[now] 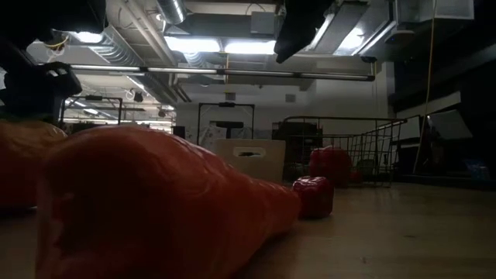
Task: Sort produce into baskets
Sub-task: Put the orange tomato into the white bin
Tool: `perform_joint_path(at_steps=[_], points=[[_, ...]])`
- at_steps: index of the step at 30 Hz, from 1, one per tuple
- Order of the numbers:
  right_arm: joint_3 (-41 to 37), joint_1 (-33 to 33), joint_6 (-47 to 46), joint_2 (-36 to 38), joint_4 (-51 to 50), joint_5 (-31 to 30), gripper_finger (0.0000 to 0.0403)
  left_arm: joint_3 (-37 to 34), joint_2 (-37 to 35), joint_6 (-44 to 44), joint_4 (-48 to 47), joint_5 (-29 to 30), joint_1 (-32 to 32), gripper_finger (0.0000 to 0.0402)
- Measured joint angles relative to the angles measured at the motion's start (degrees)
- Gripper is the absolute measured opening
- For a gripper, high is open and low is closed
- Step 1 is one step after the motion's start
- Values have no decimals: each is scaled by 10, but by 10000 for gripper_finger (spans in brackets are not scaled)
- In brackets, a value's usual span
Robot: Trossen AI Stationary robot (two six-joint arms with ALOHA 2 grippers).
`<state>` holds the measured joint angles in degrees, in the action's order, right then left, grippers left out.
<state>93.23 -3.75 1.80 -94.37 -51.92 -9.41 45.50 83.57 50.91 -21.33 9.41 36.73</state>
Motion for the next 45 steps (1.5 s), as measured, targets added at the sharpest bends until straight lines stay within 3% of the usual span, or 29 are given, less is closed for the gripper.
perform_joint_path(at_steps=[10,24,38,45], points=[[0,0,0,0,0,0,372,0,2,16,-4,0,0,384],[0,0,0,0,0,0,372,1,72,21,18,1,0,384],[0,0,0,0,0,0,372,0,76,43,13,15,-24,383],[0,0,0,0,0,0,372,0,76,10,14,16,-60,343]])
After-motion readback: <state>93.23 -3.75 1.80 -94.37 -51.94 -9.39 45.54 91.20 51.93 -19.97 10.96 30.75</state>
